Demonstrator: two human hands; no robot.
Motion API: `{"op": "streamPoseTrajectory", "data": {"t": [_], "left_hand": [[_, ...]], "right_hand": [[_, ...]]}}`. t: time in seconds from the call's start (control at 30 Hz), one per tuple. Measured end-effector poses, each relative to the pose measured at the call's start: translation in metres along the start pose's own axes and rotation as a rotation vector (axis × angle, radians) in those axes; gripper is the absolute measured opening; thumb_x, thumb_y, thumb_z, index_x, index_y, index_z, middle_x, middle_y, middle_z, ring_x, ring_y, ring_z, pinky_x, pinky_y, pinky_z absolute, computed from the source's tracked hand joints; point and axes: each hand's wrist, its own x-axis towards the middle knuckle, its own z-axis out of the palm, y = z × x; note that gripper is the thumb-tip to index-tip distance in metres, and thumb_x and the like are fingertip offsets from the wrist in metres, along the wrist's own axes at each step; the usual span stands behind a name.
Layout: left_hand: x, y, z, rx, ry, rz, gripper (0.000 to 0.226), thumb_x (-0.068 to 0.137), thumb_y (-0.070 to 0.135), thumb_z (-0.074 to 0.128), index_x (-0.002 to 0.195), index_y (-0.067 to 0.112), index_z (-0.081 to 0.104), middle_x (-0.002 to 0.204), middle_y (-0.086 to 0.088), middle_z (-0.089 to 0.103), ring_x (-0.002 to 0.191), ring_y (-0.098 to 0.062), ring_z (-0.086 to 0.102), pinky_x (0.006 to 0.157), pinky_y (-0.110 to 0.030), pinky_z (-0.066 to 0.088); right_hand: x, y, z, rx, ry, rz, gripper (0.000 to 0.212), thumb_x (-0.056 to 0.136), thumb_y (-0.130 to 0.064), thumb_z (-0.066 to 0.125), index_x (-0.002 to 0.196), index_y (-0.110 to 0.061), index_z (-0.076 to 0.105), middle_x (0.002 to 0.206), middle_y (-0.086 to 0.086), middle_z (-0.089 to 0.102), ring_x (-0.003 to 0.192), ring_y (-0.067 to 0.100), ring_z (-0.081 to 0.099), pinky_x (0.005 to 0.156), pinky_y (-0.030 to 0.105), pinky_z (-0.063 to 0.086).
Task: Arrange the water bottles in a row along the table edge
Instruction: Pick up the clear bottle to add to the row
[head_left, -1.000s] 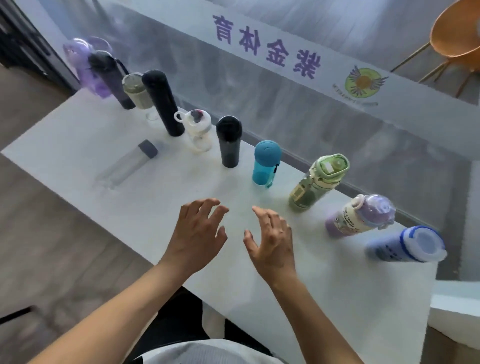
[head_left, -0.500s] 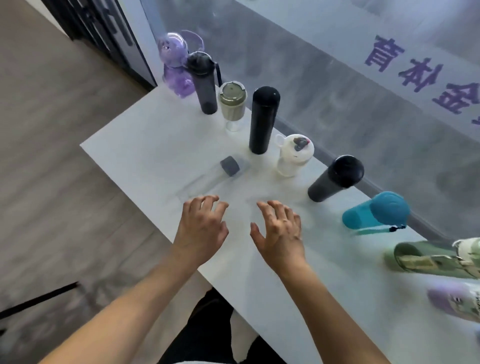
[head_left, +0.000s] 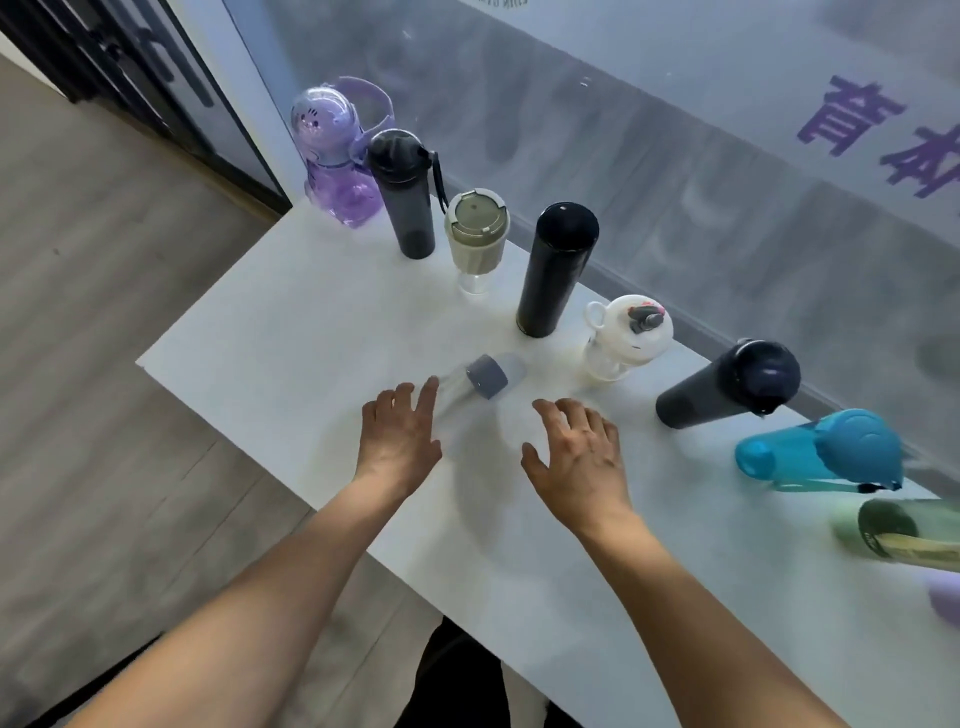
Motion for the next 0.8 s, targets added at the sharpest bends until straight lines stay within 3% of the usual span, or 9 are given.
{"op": "streamPoseTrajectory", "data": {"t": [0.07, 0.2, 0.37, 0.47, 0.6, 0.7, 0.8], "left_hand": [[0.004, -0.001, -0.001, -0.041, -0.066, -0.008, 0.077, 0.086, 0.034, 0.060, 0.151, 0.016, 0.022, 0.129, -0.011, 0.051, 0.107, -0.033, 0.053, 0.090, -0.040, 0.043], [-0.008, 0.008, -0.014, -0.161, -0.058, 0.042, 0.067, 0.085, 0.031, 0.065, 0.142, 0.015, 0.035, 0.123, -0.010, 0.054, 0.102, -0.033, 0.055, 0.084, -0.042, 0.048], [-0.048, 0.062, -0.045, -0.261, 0.032, 0.263, 0.070, 0.078, 0.031, 0.075, 0.139, 0.021, 0.043, 0.122, -0.002, 0.056, 0.103, -0.030, 0.056, 0.082, -0.040, 0.049], [-0.072, 0.096, -0.053, -0.240, 0.084, 0.441, 0.072, 0.068, 0.030, 0.082, 0.132, 0.019, 0.051, 0.113, -0.001, 0.061, 0.091, -0.030, 0.061, 0.074, -0.038, 0.052], [-0.086, 0.136, -0.054, -0.198, 0.138, 0.603, 0.074, 0.063, 0.029, 0.084, 0.130, 0.019, 0.053, 0.115, -0.001, 0.063, 0.087, -0.028, 0.061, 0.077, -0.037, 0.053], [-0.089, 0.163, -0.055, -0.149, 0.152, 0.661, 0.080, 0.065, 0.034, 0.082, 0.136, 0.023, 0.047, 0.126, -0.002, 0.058, 0.102, -0.029, 0.059, 0.087, -0.039, 0.050], [-0.090, 0.192, -0.056, -0.068, 0.160, 0.726, 0.084, 0.065, 0.038, 0.082, 0.139, 0.024, 0.045, 0.132, -0.006, 0.055, 0.114, -0.030, 0.056, 0.094, -0.042, 0.047]], "right_hand": [[-0.004, 0.006, -0.005, 0.007, -0.009, 0.025, 0.052, 0.091, -0.041, 0.058, 0.140, -0.024, 0.050, 0.138, 0.007, 0.056, 0.128, 0.029, 0.050, 0.109, 0.041, 0.034], [-0.022, 0.020, -0.023, 0.024, -0.028, 0.087, 0.057, 0.095, -0.043, 0.053, 0.147, -0.026, 0.042, 0.142, 0.004, 0.052, 0.129, 0.026, 0.048, 0.110, 0.039, 0.032], [-0.052, 0.038, -0.058, 0.271, 0.016, 0.198, 0.065, 0.093, -0.057, 0.051, 0.151, -0.032, 0.033, 0.144, 0.000, 0.046, 0.130, 0.021, 0.047, 0.112, 0.041, 0.037], [-0.072, 0.052, -0.075, 0.509, 0.140, 0.292, 0.065, 0.090, -0.064, 0.052, 0.146, -0.036, 0.036, 0.138, 0.000, 0.050, 0.119, 0.017, 0.056, 0.103, 0.043, 0.050], [-0.102, 0.080, -0.094, 0.636, 0.189, 0.375, 0.056, 0.089, -0.058, 0.058, 0.138, -0.033, 0.046, 0.117, -0.001, 0.058, 0.103, 0.017, 0.062, 0.096, 0.040, 0.056], [-0.129, 0.101, -0.103, 0.668, 0.297, 0.403, 0.052, 0.087, -0.057, 0.065, 0.130, -0.029, 0.054, 0.107, -0.003, 0.059, 0.096, 0.015, 0.062, 0.088, 0.027, 0.056], [-0.159, 0.122, -0.112, 0.607, 0.417, 0.467, 0.052, 0.082, -0.052, 0.075, 0.123, -0.026, 0.058, 0.109, -0.004, 0.057, 0.096, 0.010, 0.057, 0.080, 0.012, 0.047]]}}
